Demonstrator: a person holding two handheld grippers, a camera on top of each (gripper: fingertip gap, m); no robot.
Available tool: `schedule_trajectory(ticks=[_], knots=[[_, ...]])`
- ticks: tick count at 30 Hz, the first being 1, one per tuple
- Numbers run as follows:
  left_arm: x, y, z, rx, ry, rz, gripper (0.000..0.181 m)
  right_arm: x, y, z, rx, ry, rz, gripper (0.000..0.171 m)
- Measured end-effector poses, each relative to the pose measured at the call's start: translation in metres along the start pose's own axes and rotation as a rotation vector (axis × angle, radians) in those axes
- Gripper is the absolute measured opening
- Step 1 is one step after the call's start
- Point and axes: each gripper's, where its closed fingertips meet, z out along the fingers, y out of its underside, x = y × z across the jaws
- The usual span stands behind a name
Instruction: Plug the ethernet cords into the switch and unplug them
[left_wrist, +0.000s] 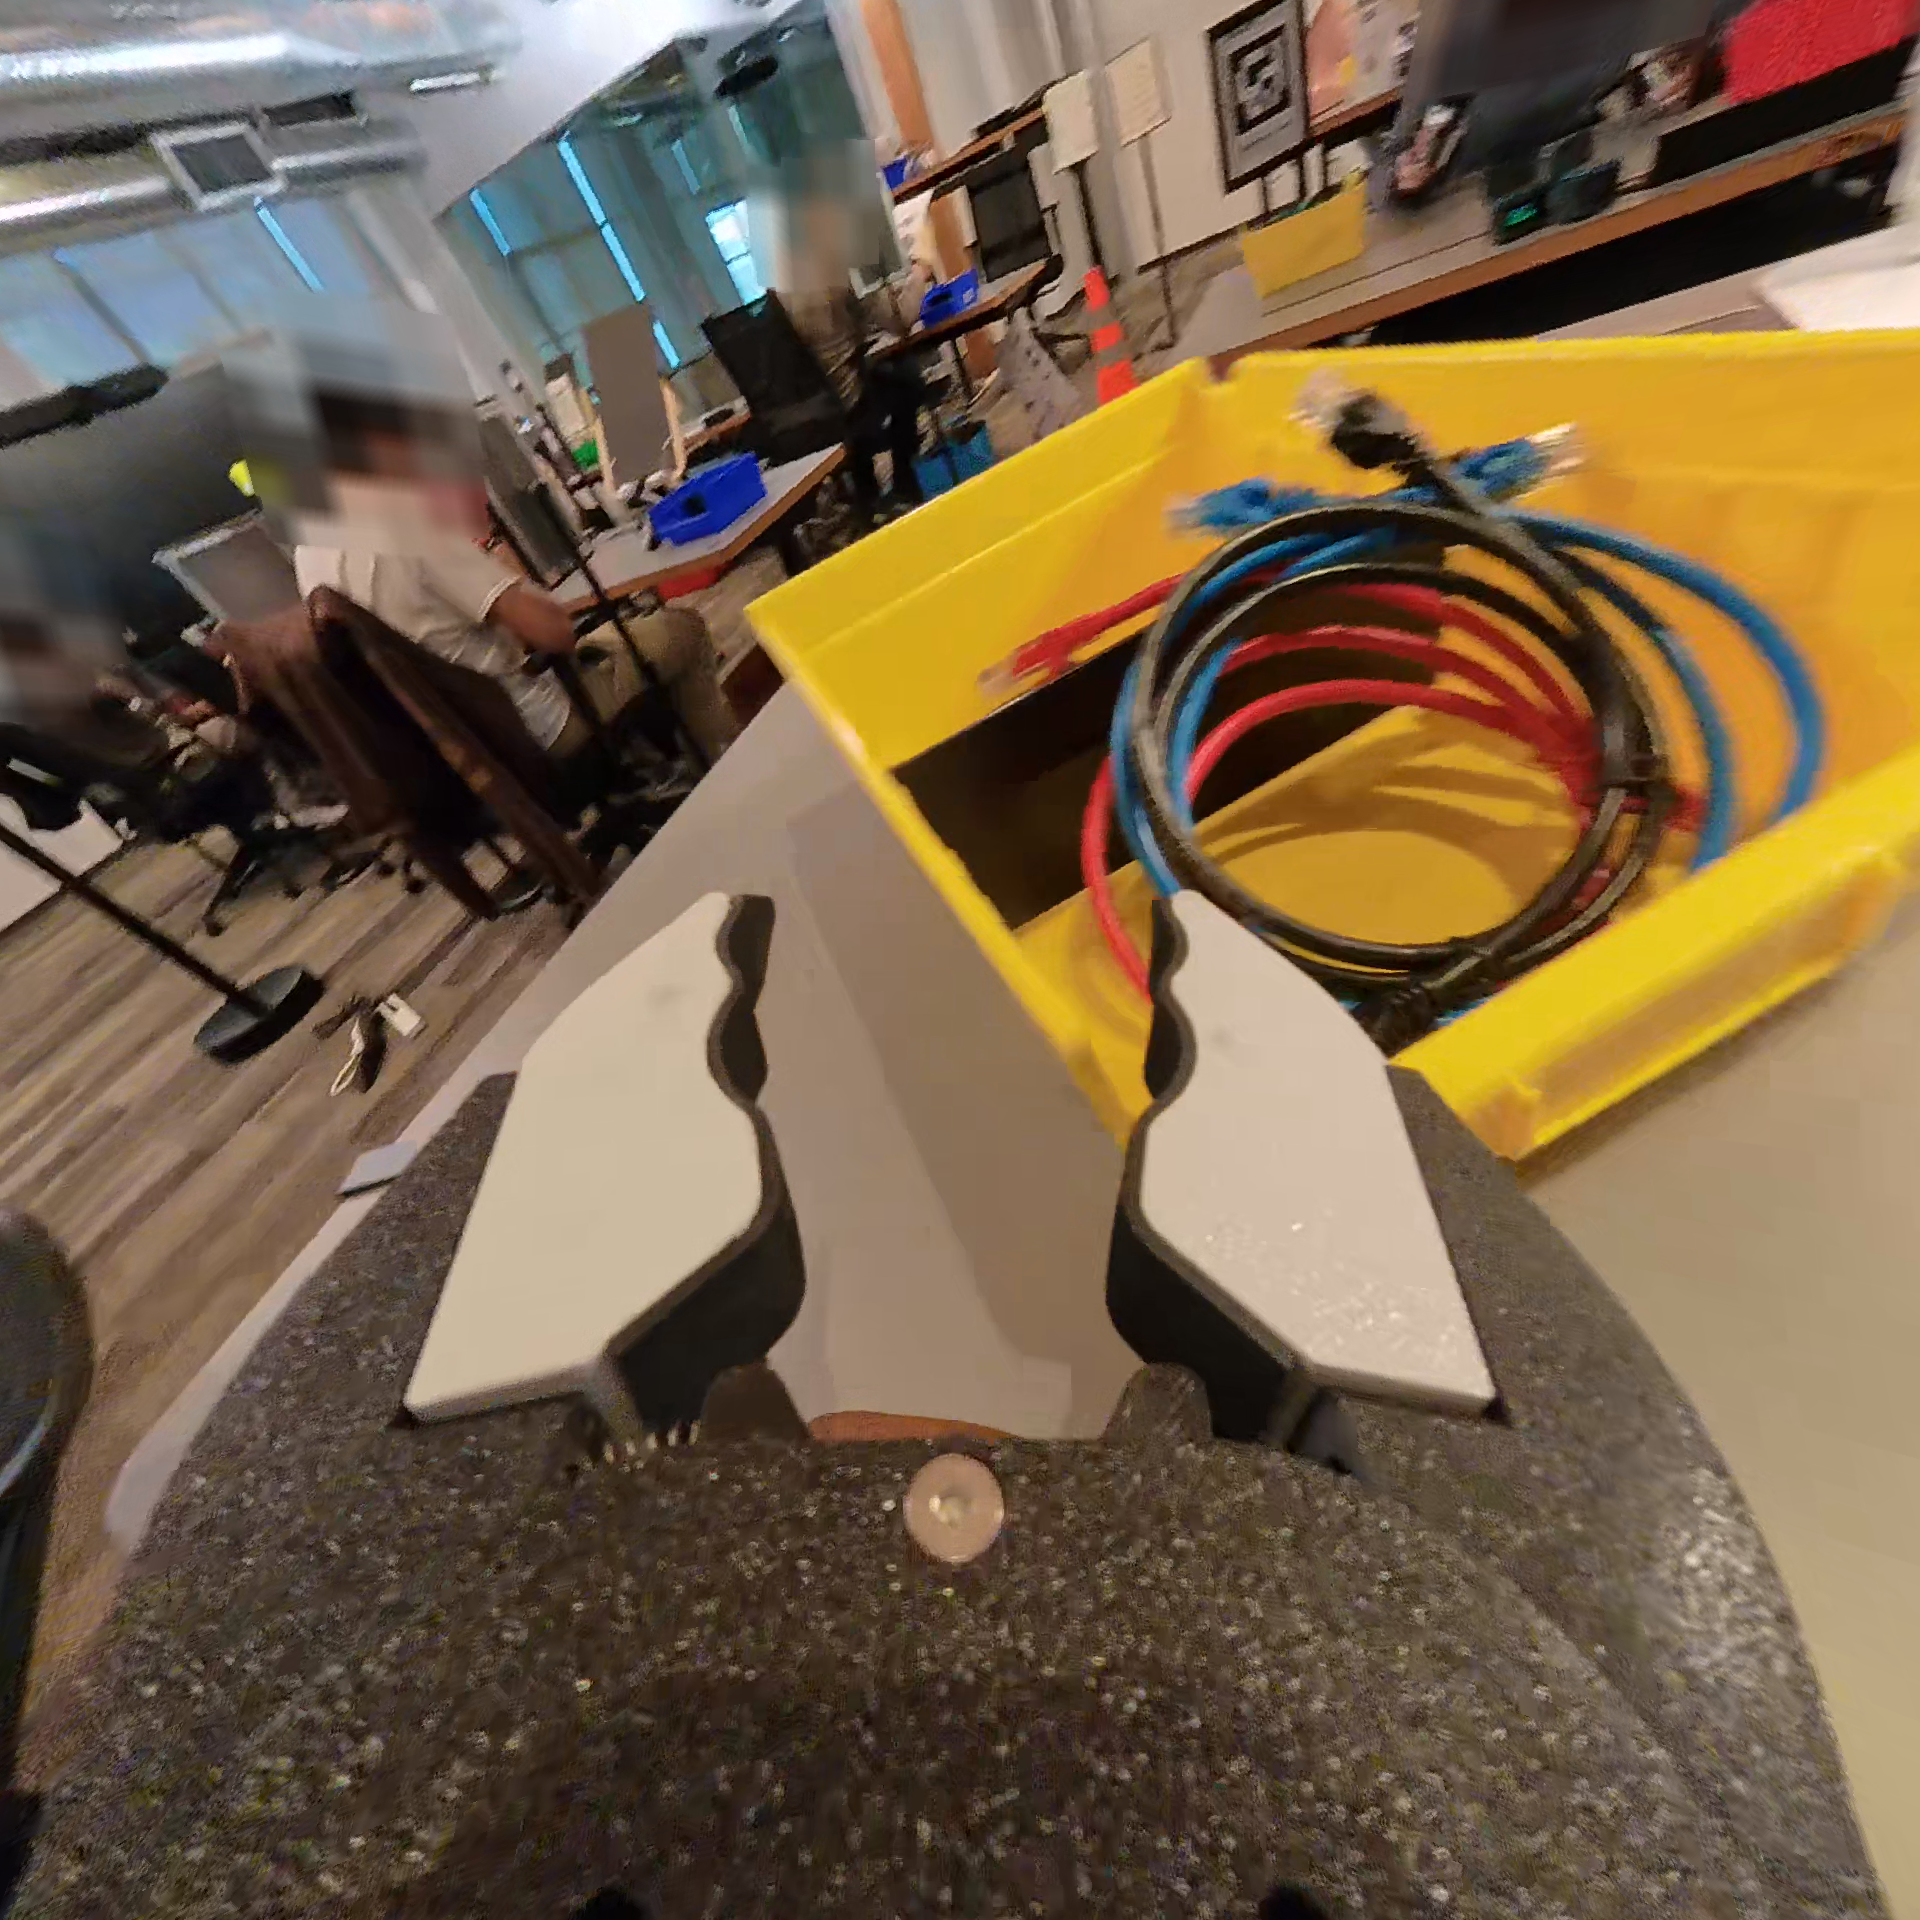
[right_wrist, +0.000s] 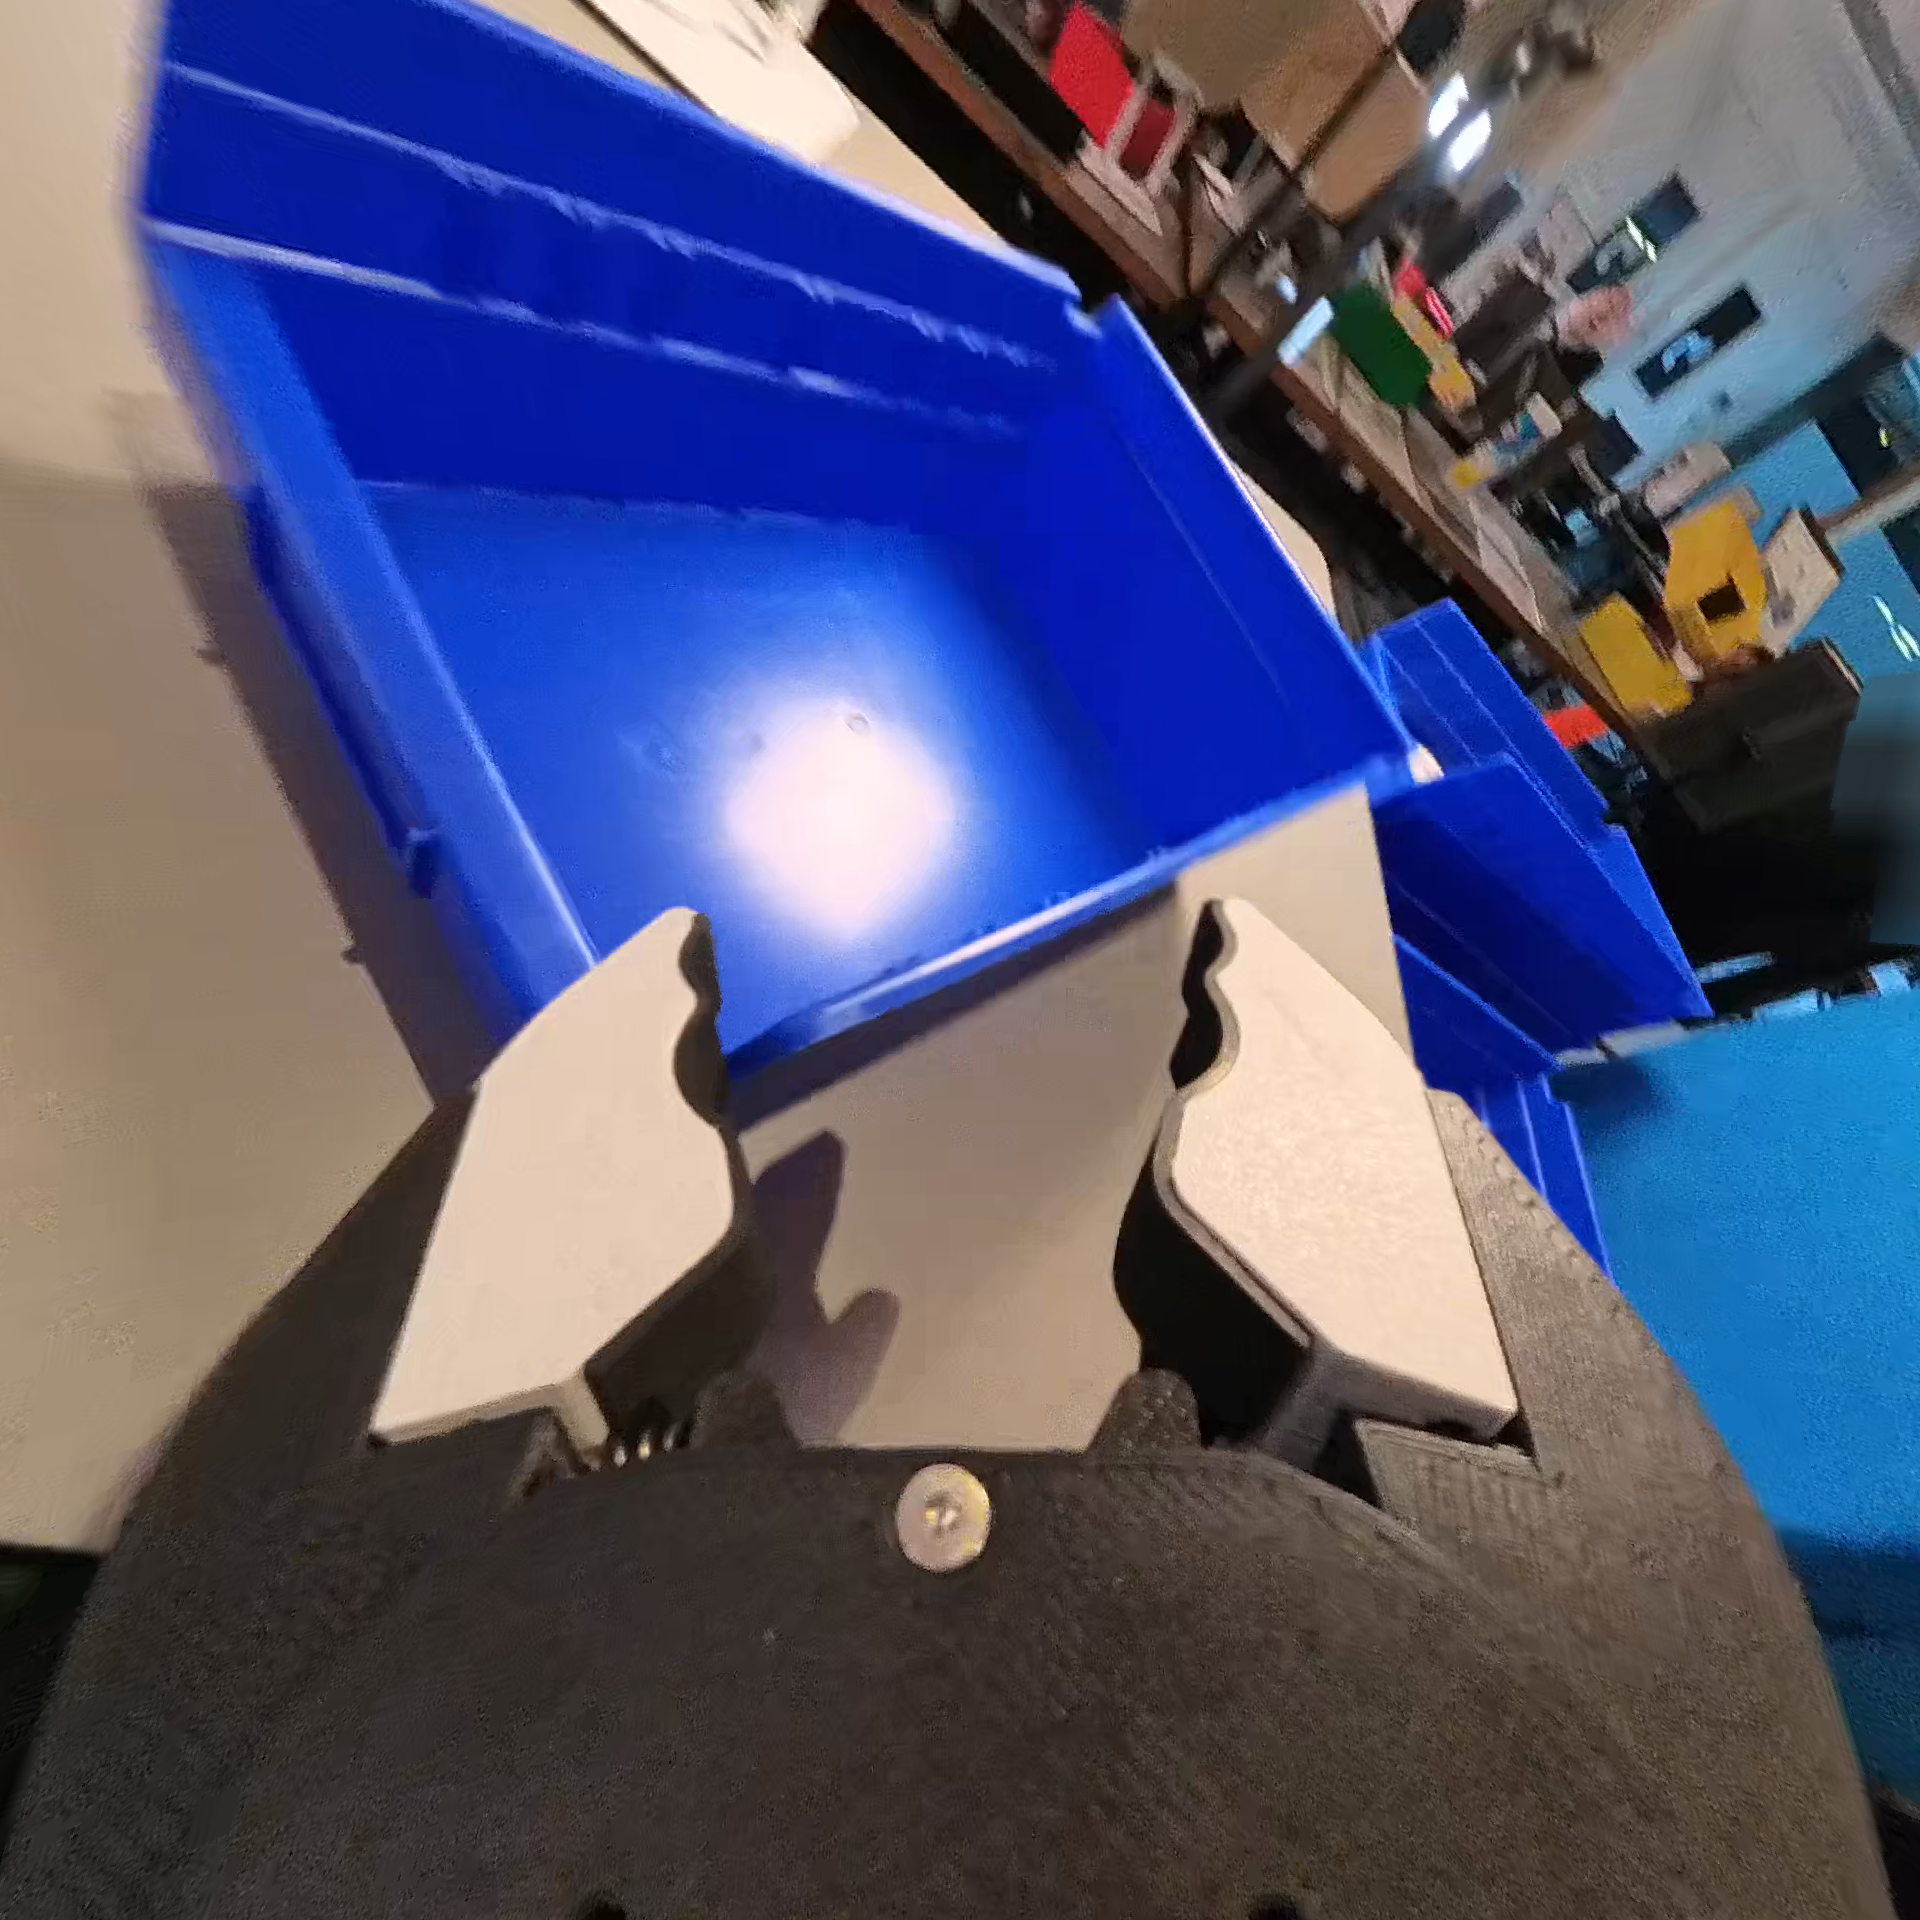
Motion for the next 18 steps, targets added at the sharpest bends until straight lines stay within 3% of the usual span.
schedule_trajectory(ticks=[5, 8, 11, 14, 18], knots=[[-0.061, 0.029, 0.011, -0.081, -0.100, -0.073, 0.067, 0.070, 0.057, 0.021, -0.134, 0.128, 0.087, 0.074], [-0.070, 0.019, 0.000, -0.028, -0.110, -0.079, 0.067, 0.091, 0.073, 0.021, -0.153, 0.171, 0.108, 0.076], [-0.038, -0.020, -0.022, 0.119, -0.006, -0.079, 0.066, 0.083, 0.049, 0.015, -0.053, 0.143, 0.130, 0.074], [0.022, -0.054, -0.038, 0.222, 0.194, -0.093, 0.065, 0.063, 0.011, 0.005, 0.099, 0.099, 0.174, 0.073], [0.096, -0.059, -0.035, 0.191, 0.424, -0.137, 0.066, 0.007, -0.040, -0.003, 0.308, -0.139, 0.316, 0.073]])
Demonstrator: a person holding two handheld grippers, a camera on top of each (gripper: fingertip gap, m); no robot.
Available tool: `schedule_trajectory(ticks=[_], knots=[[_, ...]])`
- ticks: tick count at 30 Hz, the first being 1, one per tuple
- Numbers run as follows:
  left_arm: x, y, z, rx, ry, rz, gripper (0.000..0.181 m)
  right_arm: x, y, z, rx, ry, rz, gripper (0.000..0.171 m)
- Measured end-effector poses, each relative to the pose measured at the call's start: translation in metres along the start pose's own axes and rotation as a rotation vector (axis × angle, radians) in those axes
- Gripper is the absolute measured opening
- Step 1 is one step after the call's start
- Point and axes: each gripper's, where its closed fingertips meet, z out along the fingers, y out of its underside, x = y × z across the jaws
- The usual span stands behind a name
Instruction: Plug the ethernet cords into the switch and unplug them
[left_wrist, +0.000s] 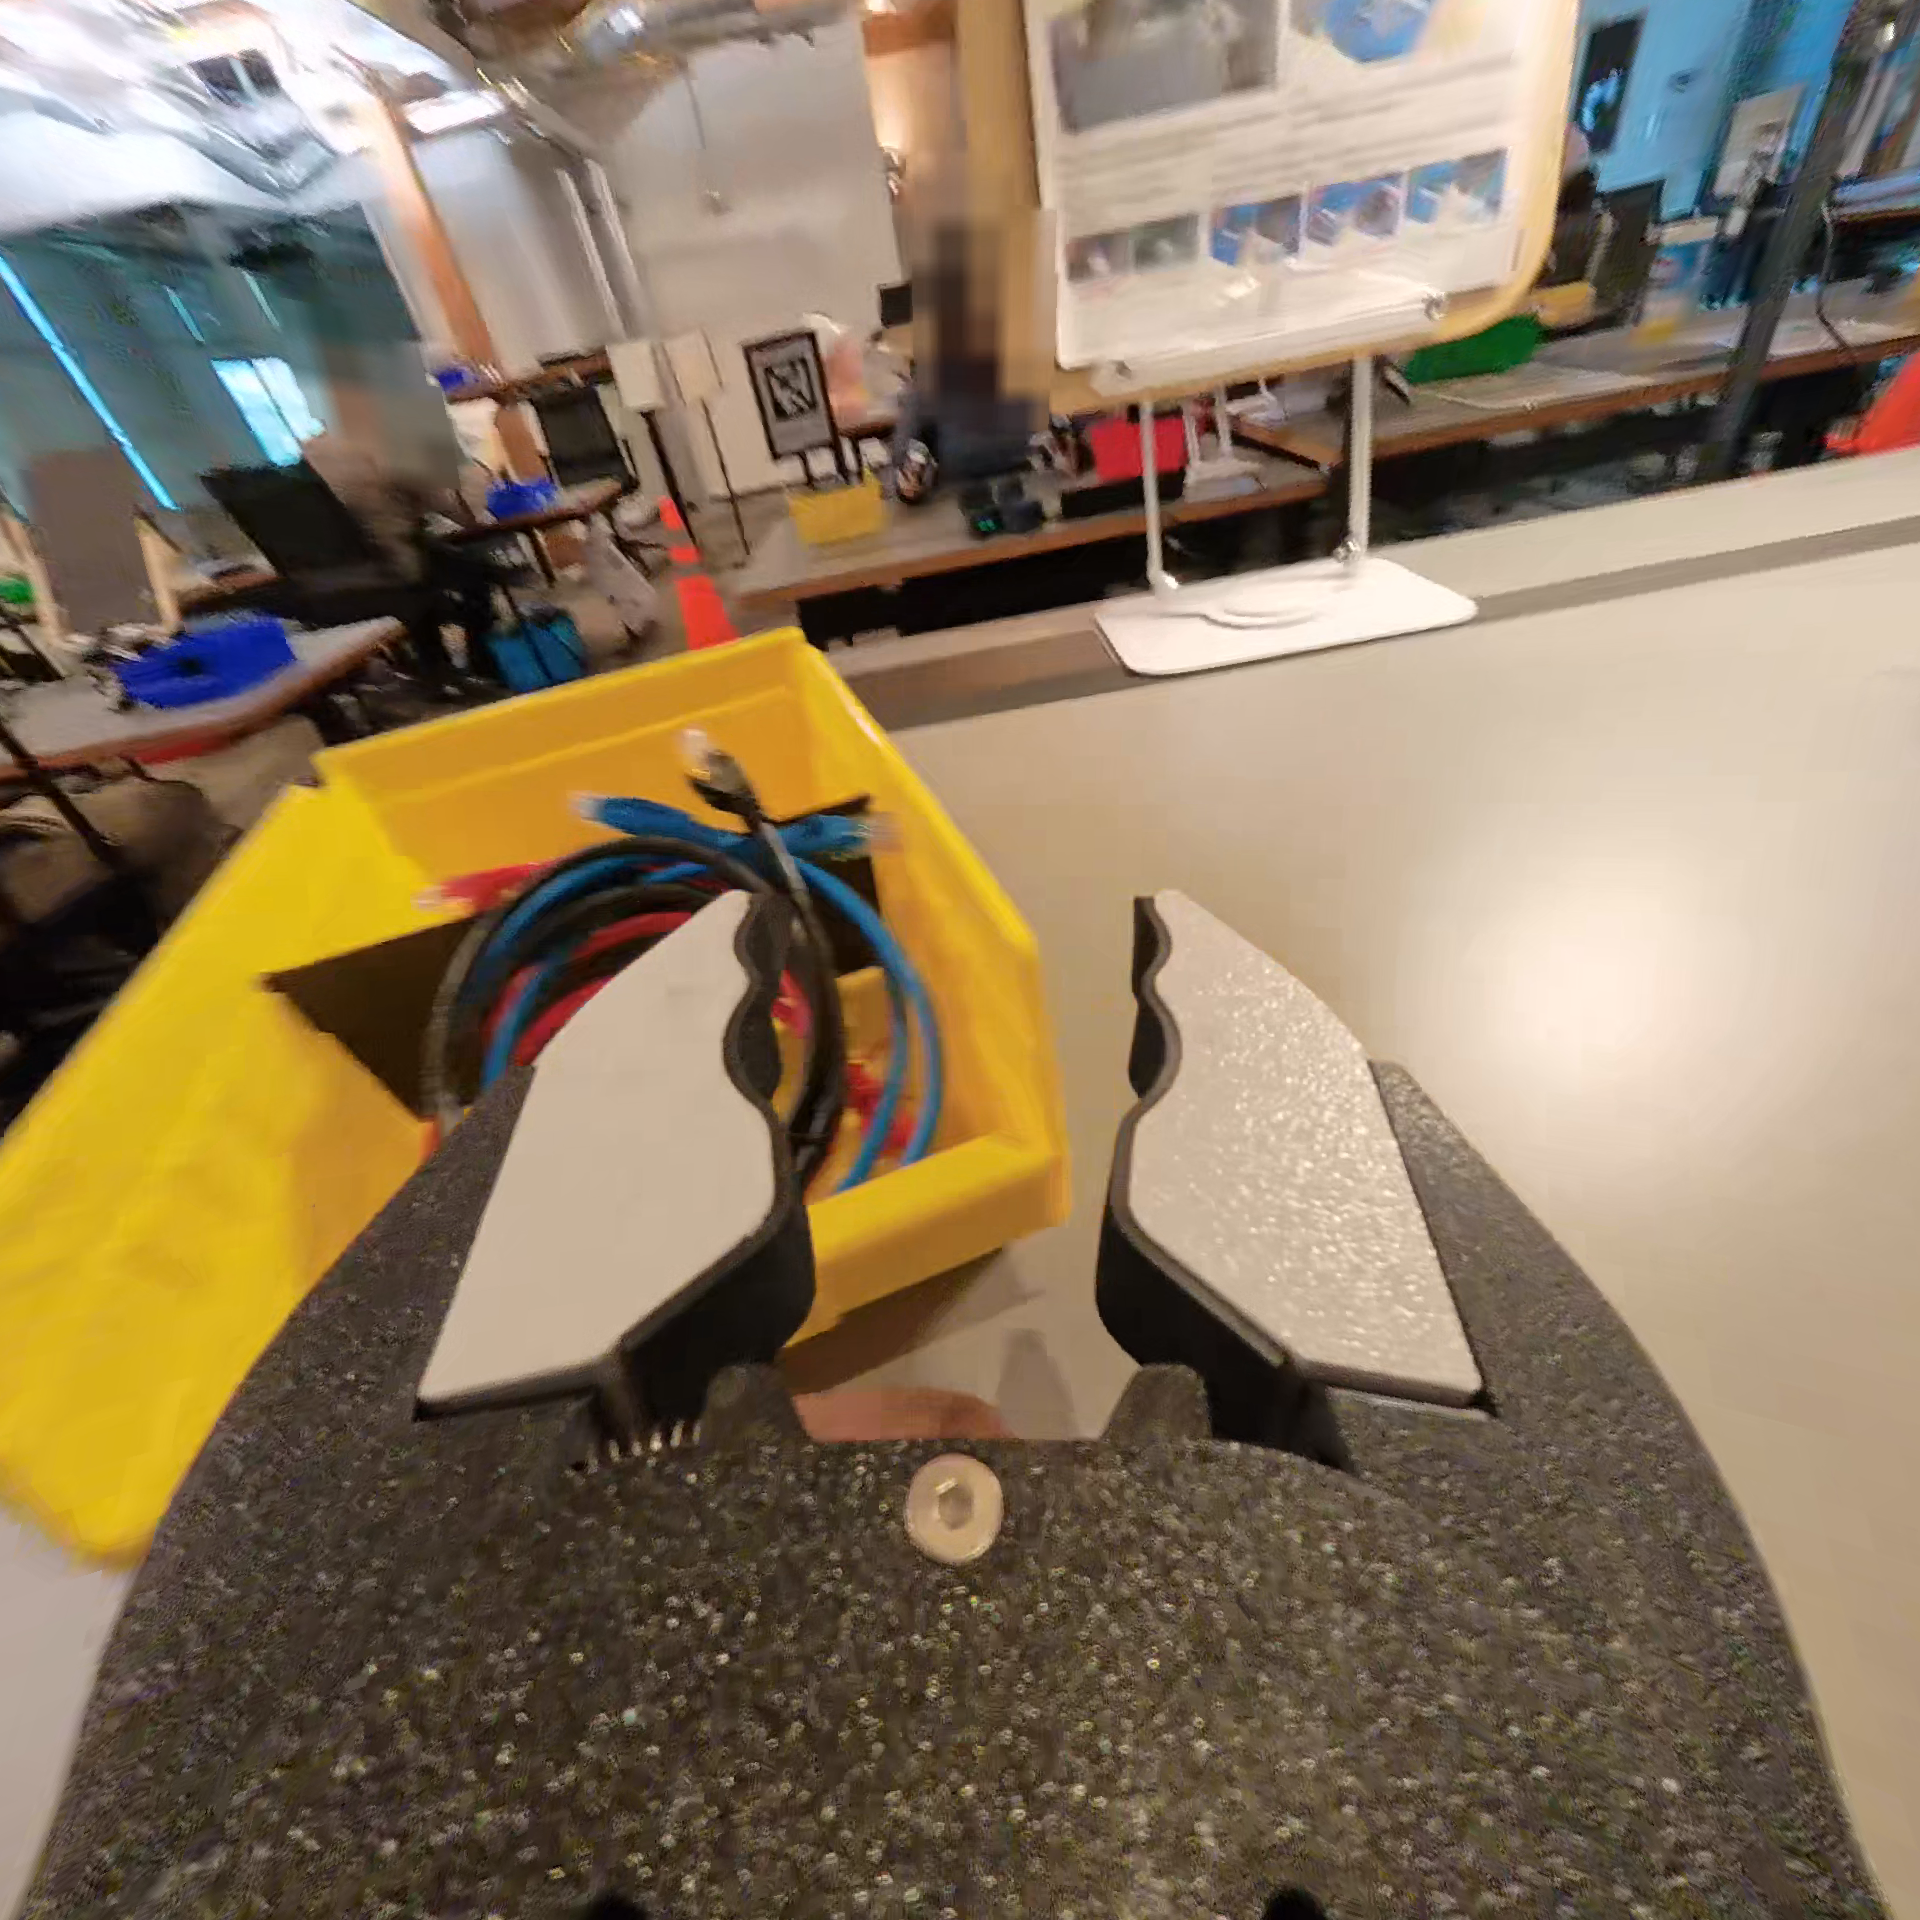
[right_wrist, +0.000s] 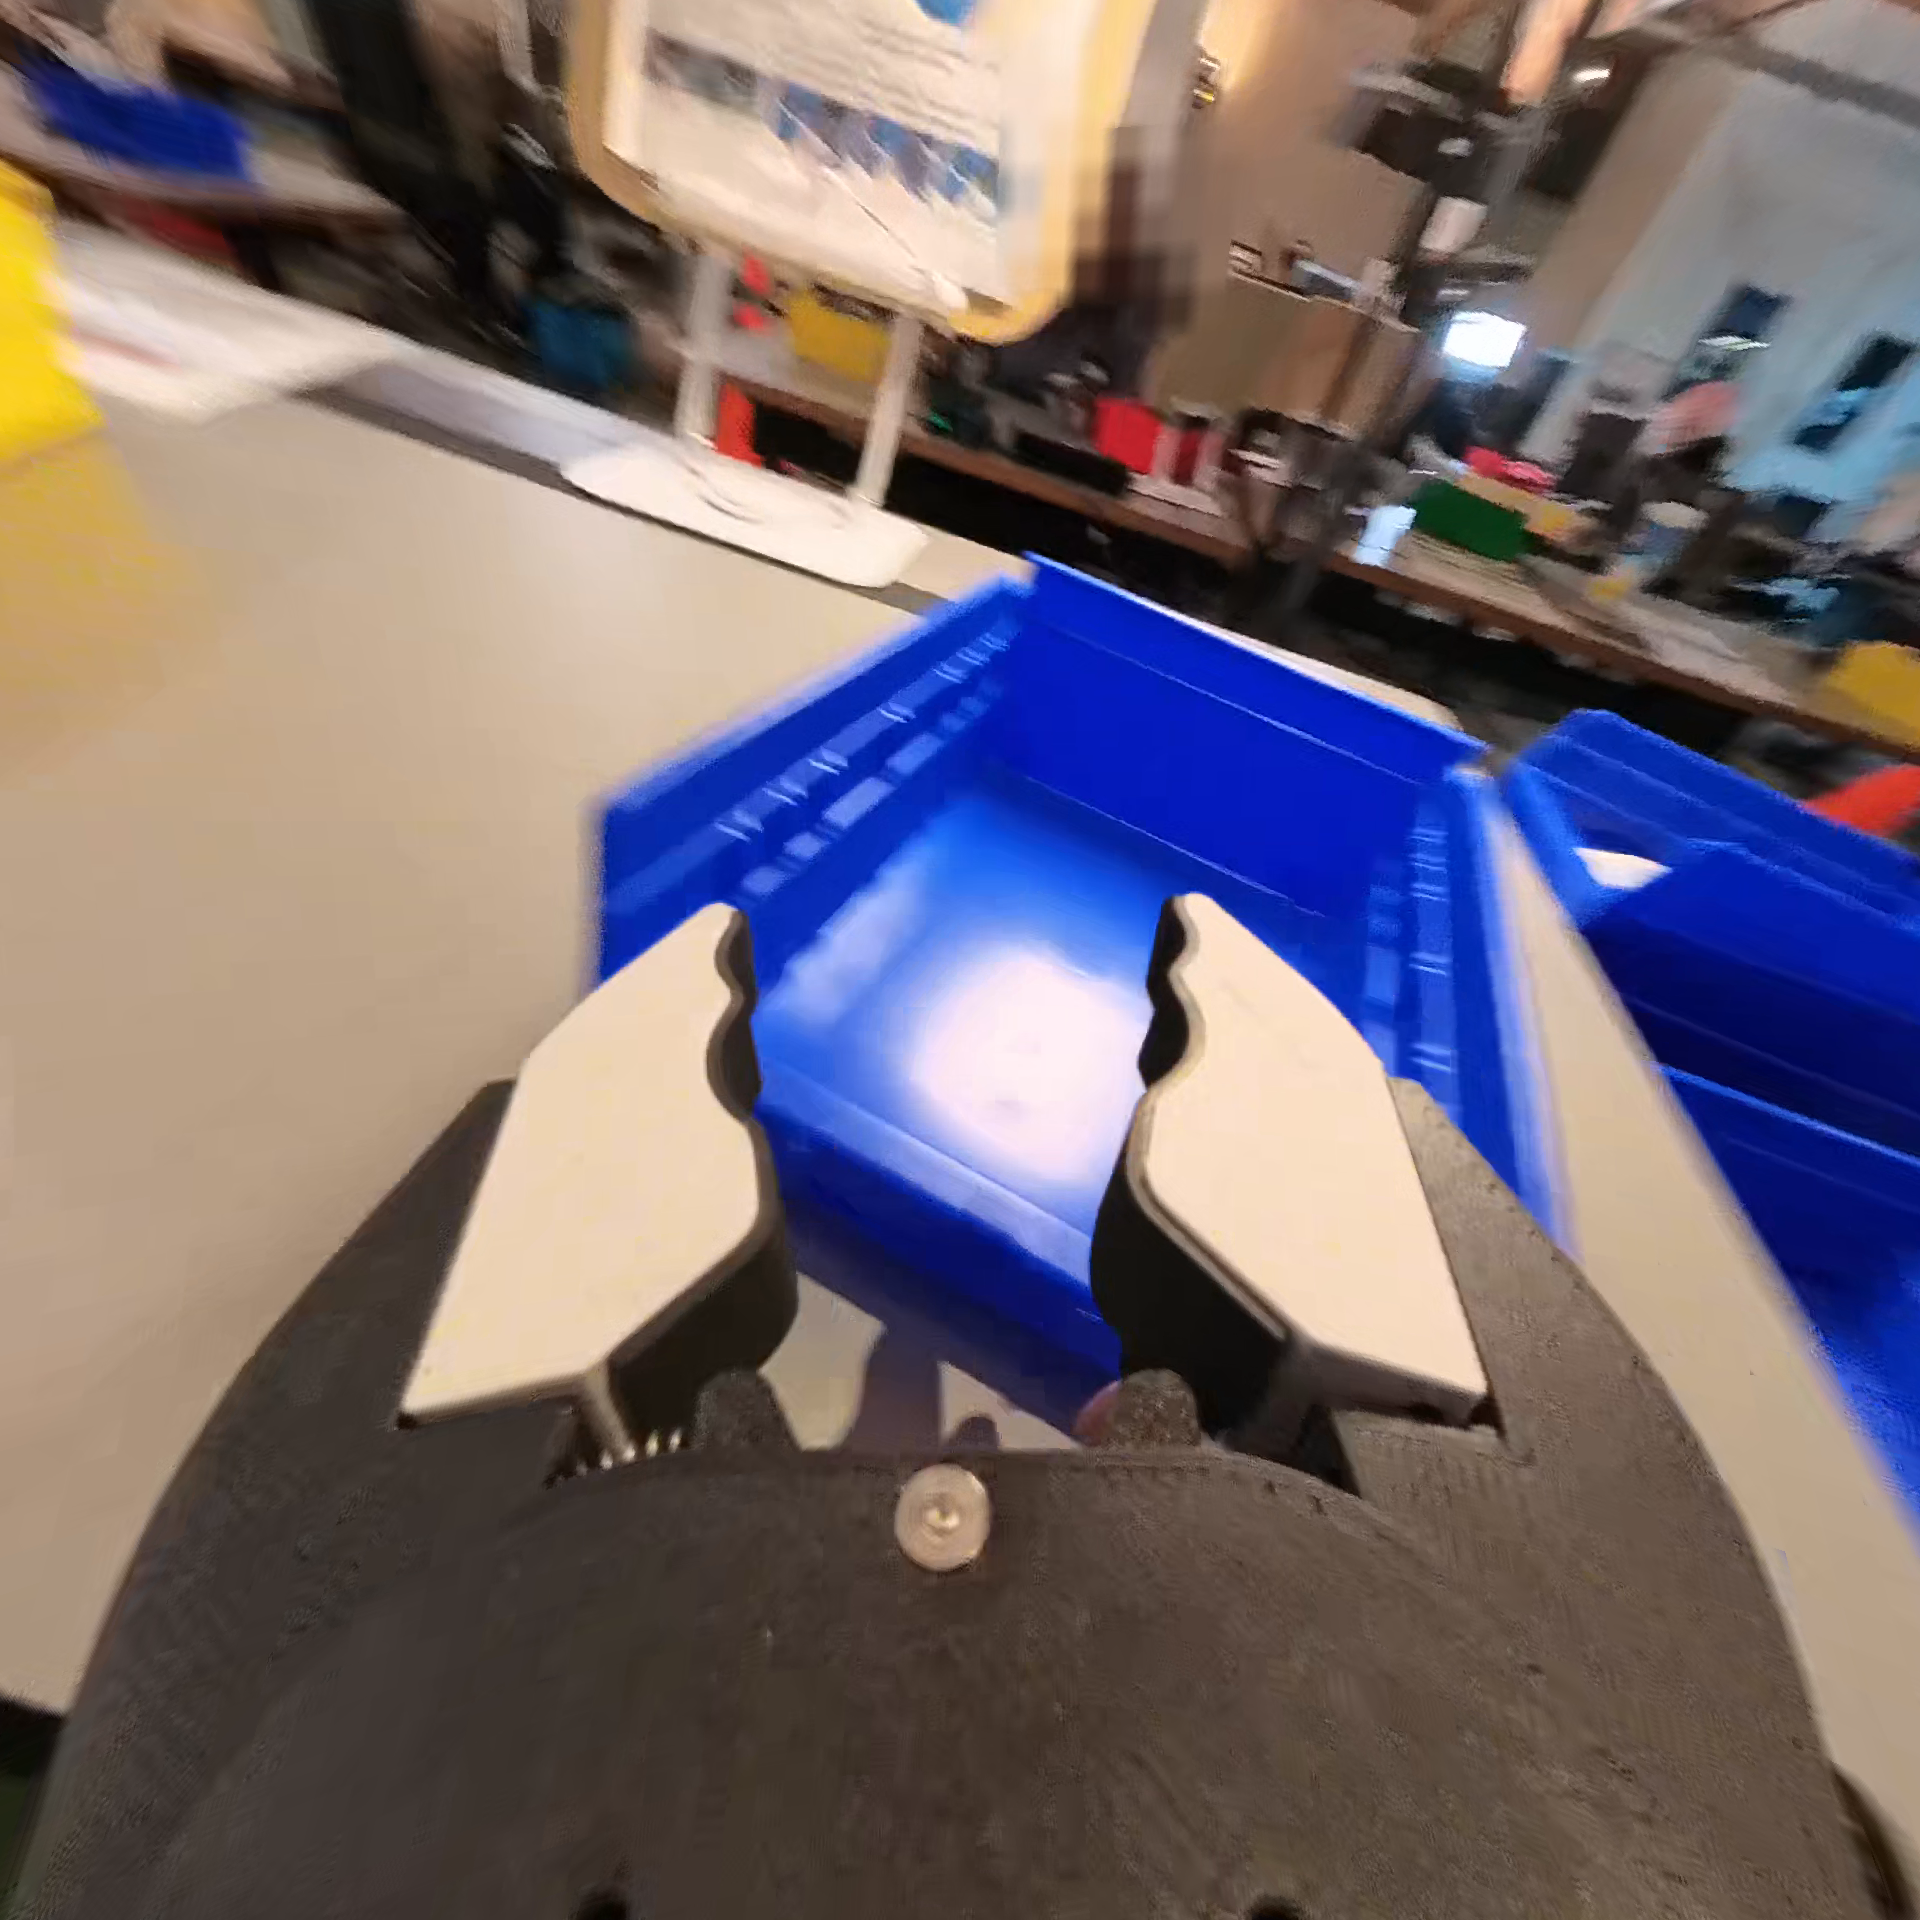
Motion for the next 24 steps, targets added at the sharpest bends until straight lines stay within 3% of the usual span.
schedule_trajectory(ticks=[4, 11, 15, 19, 24], knots=[[0.011, 0.024, 0.027, -0.096, -0.043, 0.006, 0.068, -0.048, -0.008, 0.017, 0.042, -0.145, 0.114, 0.076], [0.001, 0.040, 0.048, -0.205, -0.127, 0.105, 0.046, -0.057, 0.014, 0.064, -0.082, -0.027, 0.037, 0.073], [0.002, 0.049, 0.051, -0.241, -0.111, 0.201, 0.023, -0.054, 0.017, 0.077, -0.071, 0.033, -0.002, 0.054], [-0.013, 0.048, 0.039, -0.227, -0.156, 0.192, 0.008, -0.042, 0.017, 0.069, -0.036, 0.115, -0.047, 0.011], [-0.032, 0.051, 0.023, -0.205, -0.161, 0.172, 0.006, -0.009, 0.027, 0.055, -0.042, 0.194, -0.053, 0.004]])
